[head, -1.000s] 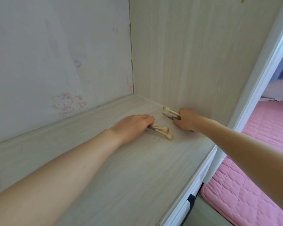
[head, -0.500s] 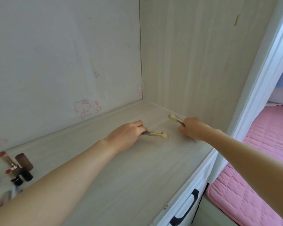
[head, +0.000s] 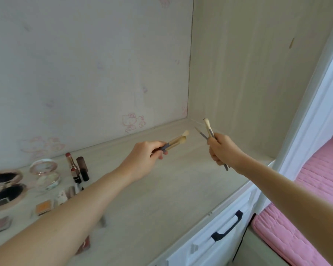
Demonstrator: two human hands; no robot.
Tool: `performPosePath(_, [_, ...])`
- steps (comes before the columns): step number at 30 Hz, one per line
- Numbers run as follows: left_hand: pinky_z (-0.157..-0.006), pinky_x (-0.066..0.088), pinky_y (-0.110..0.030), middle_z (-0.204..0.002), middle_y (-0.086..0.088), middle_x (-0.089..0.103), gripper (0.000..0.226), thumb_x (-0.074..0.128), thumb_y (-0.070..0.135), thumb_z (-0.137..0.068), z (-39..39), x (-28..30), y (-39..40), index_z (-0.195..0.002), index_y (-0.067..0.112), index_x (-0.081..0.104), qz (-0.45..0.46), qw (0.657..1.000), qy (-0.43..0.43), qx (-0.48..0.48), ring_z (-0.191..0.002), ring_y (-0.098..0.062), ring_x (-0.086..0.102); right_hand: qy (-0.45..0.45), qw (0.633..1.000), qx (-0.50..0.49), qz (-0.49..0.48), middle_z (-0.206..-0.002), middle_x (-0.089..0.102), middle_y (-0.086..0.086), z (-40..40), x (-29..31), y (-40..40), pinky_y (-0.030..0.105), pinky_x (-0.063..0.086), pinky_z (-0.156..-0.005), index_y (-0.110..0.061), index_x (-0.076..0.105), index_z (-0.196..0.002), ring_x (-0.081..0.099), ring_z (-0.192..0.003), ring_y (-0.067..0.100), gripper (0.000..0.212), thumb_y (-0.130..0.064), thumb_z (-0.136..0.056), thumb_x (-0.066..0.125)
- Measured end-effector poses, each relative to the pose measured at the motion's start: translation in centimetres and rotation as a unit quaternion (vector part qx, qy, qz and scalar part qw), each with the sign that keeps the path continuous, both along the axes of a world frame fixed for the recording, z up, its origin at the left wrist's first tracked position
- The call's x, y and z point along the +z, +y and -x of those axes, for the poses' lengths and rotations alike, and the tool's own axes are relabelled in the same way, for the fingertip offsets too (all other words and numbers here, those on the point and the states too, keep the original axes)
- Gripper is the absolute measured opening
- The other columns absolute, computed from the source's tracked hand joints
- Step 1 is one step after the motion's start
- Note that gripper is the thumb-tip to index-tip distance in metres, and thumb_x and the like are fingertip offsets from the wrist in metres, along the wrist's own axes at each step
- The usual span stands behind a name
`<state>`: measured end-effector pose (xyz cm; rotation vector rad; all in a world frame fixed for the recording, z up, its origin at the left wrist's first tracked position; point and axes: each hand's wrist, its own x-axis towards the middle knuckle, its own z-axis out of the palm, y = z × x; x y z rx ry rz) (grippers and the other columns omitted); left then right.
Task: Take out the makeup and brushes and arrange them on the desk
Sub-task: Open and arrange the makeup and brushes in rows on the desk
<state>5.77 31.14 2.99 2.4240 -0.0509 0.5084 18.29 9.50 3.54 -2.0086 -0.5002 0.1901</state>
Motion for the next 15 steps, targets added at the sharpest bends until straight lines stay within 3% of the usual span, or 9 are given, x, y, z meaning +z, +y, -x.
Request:
performPosePath(6, [-0.083, 0.054, -0.025, -0.091, 0.01, 0.07, 0.022, 0.051, 0.009, -0.096, 7.5, 0.3, 1.6, -0.102, 0.024, 0.066, 0.087, 0.995, 0.022, 0.036, -0.085, -0.006, 0.066, 0.039, 0.994, 0.077, -0.073, -0.044, 0.038, -0.011, 5.2, -0.4, 3.6, 0.02, 0.029, -0.037, -0.015, 0.039, -0.078, 0.032, -0.037, 0.009, 0.03, -0.036, -0.099, 0.041])
performPosePath(11, [-0.074, 0.053, -0.017, -0.091, 0.007, 0.072, 0.023, 0.052, 0.008, -0.095, 14.4, 0.2, 3.4, -0.099, 0.025, 0.067, 0.151, 0.986, 0.032, 0.068, -0.079, -0.005, 0.066, 0.099, 0.98, 0.138, -0.105, -0.045, 0.032, -0.012, 9.5, -1.0, 7.0, 0.019, 0.025, -0.037, -0.018, 0.034, -0.076, 0.026, -0.038, 0.009, 0.029, -0.033, -0.1, 0.04])
performPosePath(15, [-0.074, 0.056, -0.036, -0.087, -0.004, 0.07, 0.021, 0.05, 0.009, -0.096, 19.8, -0.2, 5.2, -0.099, 0.021, 0.067, 0.117, 0.983, 0.076, 0.116, -0.079, -0.019, 0.066, 0.113, 0.973, 0.176, -0.094, -0.045, 0.031, -0.01, 13.1, -1.5, 9.9, 0.017, 0.024, -0.038, -0.015, 0.04, -0.078, 0.024, -0.038, 0.01, 0.025, -0.026, -0.1, 0.04])
